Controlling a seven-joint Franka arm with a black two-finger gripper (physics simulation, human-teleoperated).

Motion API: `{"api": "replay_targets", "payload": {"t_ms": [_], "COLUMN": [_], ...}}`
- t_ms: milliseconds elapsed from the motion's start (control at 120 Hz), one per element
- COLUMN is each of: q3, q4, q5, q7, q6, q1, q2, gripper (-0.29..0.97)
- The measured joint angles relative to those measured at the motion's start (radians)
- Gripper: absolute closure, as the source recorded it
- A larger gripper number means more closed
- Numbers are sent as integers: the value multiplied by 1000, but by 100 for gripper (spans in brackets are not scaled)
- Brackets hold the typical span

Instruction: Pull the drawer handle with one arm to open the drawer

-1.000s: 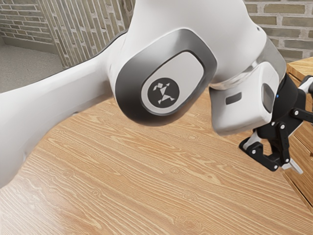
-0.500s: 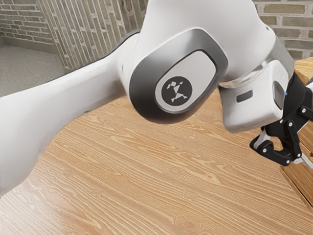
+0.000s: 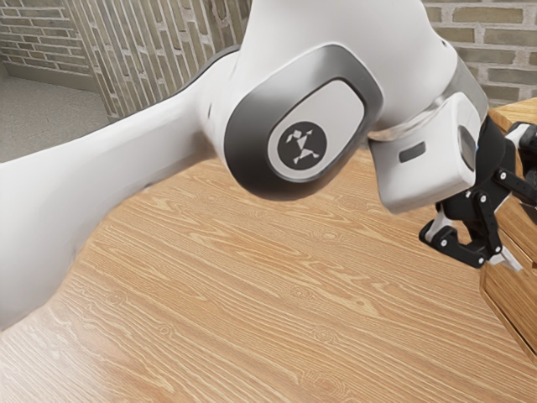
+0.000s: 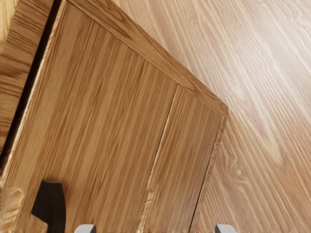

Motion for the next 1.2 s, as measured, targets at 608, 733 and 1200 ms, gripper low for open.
{"api": "replay_targets", "payload": {"t_ms": [608, 733, 1200], "q3": [18, 18, 36], "q4": [93, 99, 99], "q5": [-1, -1, -2], "q7": [-24, -27, -35], "q6": [2, 2, 2], "q1": [5, 4, 6], "q2": [74, 81, 91], "gripper": [41, 41, 41]}}
